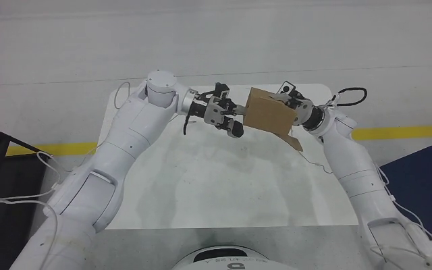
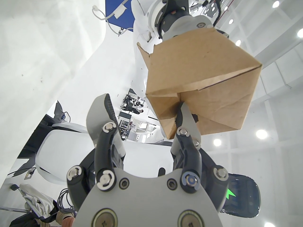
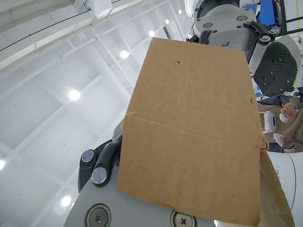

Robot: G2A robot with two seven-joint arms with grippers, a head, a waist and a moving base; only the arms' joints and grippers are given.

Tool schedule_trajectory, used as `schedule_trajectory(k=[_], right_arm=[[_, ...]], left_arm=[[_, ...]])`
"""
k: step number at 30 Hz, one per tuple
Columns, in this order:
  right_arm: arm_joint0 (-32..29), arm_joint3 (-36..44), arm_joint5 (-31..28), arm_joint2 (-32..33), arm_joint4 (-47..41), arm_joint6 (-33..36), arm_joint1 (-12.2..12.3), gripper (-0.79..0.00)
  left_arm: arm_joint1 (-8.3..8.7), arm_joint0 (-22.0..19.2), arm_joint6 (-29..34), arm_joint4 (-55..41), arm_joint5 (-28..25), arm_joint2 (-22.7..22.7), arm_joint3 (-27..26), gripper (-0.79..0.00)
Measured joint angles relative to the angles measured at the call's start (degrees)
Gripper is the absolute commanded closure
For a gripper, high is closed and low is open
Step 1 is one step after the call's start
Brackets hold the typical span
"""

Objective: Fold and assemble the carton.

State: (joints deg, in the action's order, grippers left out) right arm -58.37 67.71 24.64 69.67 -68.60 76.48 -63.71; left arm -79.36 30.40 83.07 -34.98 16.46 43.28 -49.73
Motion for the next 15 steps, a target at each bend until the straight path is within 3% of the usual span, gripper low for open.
schedule_trajectory(k=[7,15], right_arm=[[-0.05,0.28,-0.12,-0.17,0.42,0.14,-0.06,0.0],[-0.08,0.36,-0.1,-0.25,0.78,0.26,-0.09,0.0]], left_arm=[[-0.3,-0.26,-1.02,-0.61,-0.08,0.11,0.75,-0.468],[-0.6,-0.58,-1.38,-0.59,-0.52,-0.01,1.22,-0.486]])
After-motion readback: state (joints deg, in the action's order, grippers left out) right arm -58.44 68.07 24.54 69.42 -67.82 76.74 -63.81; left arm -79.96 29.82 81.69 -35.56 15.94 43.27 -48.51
